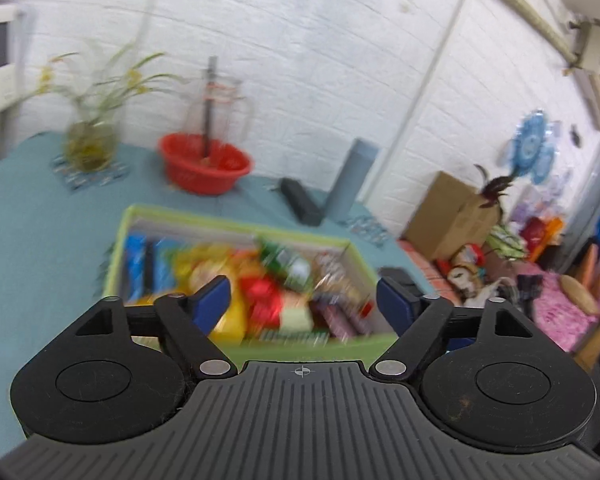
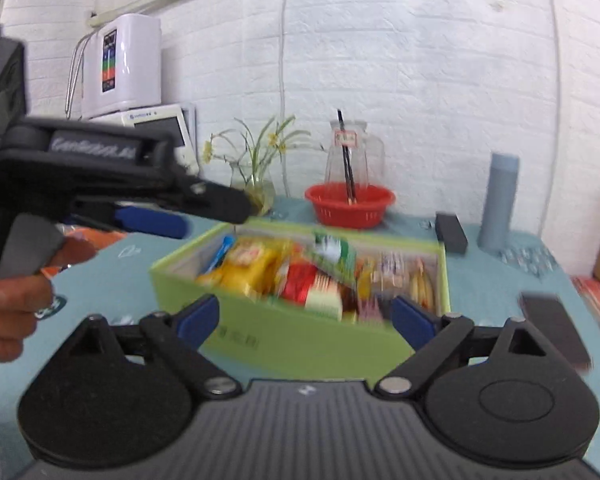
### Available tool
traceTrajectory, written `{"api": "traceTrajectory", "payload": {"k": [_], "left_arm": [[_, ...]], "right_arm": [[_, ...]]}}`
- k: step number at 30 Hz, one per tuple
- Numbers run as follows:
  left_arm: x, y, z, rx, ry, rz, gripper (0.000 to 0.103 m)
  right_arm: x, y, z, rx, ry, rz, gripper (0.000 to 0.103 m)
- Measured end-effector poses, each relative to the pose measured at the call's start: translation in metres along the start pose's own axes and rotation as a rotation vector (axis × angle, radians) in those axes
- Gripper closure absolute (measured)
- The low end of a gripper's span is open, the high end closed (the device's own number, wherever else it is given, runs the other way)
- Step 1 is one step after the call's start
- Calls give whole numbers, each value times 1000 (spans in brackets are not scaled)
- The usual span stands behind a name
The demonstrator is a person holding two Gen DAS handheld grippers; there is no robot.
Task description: Organize snacks
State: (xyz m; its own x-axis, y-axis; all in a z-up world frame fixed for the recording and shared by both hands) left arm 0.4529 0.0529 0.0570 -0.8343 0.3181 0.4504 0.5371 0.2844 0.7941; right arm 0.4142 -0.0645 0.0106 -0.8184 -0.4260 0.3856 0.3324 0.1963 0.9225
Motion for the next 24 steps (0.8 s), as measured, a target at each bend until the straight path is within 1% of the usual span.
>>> {"api": "traceTrajectory", "payload": {"k": [2,3,5,7,9,13,15,18,20,24], "left_arm": [[24,-35,7,8,103,-12,26],[34,-51,10,15,136,-11,26],[52,-83,15,36,176,14,24],[66,-103,19,49,193,26,24],[77,-114,22,44,236,31,23],[96,-120,19,8,284,10,24],[104,-124,15,-13,290,6,24],[113,-134,12,-22,284,22,25],[117,-142,9,-28,272,39,25],[130,-156,9,-15,316,52,25]], "right_arm": [[21,-25,6,-43,-26,32,10],[31,-36,9,-68,-37,50,10],[47,-53,12,-113,-60,73,10],[63,-64,13,-152,-89,81,10],[78,-70,10,-183,-132,83,10],[100,-71,7,-222,-211,78,10],[111,-73,7,-224,-270,92,10],[128,-78,8,-239,-347,107,10],[141,-80,12,-241,-358,104,10],[167,-86,25,-227,-345,75,10]]}}
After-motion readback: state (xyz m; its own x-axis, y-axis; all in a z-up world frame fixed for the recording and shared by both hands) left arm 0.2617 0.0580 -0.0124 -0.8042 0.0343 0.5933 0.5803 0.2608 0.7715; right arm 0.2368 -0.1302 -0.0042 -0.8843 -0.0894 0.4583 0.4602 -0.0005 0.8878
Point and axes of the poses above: each gripper's, at about its wrist camera, not at the fingertips, and x roughly against the way its jaws point, z to its left, y to its top, the point moved 9 cm from there along -x, roughly the way its jaws point, and after that the axes turned 3 degrees about x, right-handed, at the moved point
